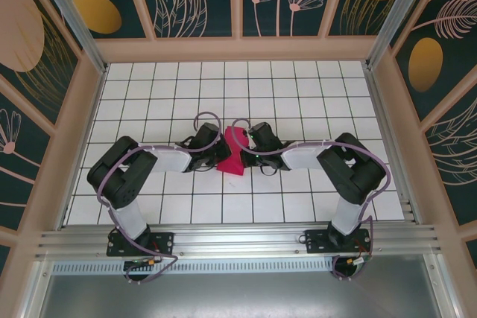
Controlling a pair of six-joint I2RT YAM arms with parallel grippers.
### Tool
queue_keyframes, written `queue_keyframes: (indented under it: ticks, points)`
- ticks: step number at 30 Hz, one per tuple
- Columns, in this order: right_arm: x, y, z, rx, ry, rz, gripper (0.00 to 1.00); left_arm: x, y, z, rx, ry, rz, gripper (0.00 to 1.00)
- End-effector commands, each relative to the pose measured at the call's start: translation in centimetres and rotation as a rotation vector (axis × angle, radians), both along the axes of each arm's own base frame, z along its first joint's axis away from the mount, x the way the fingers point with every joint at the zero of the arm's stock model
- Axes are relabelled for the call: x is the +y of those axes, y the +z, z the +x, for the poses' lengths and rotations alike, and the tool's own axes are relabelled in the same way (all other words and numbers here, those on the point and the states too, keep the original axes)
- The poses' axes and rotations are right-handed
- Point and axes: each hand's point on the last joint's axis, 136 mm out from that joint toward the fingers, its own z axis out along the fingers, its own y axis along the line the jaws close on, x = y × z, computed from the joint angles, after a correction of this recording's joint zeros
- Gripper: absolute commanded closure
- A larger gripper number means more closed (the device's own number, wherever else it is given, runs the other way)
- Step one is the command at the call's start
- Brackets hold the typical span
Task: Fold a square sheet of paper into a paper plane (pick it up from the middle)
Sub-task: Fold the triangle a second time at the center of the table.
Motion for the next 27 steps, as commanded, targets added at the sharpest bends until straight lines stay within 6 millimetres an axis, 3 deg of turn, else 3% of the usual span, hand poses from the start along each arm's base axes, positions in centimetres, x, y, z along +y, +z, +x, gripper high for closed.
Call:
queue_keyframes:
  ticks: [1, 8, 16, 25, 27]
  points:
    - [-0.9, -2.3, -1.0, 0.056, 0.0, -0.08, 1.0, 2.2, -3.1, -1.2, 0.088, 0.051, 0.1, 0.97]
    - [-0.5, -2.0, -1.0, 0.065, -0.004, -0.064, 1.0, 2.1, -3.1, -1.7, 0.09, 0.036, 0.083, 0.99]
    - [0.3, 2.9, 0.9, 0.002, -0.049, -0.007, 0.78, 2.2, -3.1, -2.0, 0.083, 0.014, 0.094, 1.0]
    - [-0.8, 6.7, 0.7, -0.037, -0.104, 0.048, 0.7, 2.4, -3.1, -2.0, 0.076, 0.02, 0.092, 1.0]
    - [0.4, 7.4, -0.3, 0.004, -0.055, 0.13, 0.74, 2.3, -3.0, -1.9, 0.076, 0.019, 0.092, 1.0]
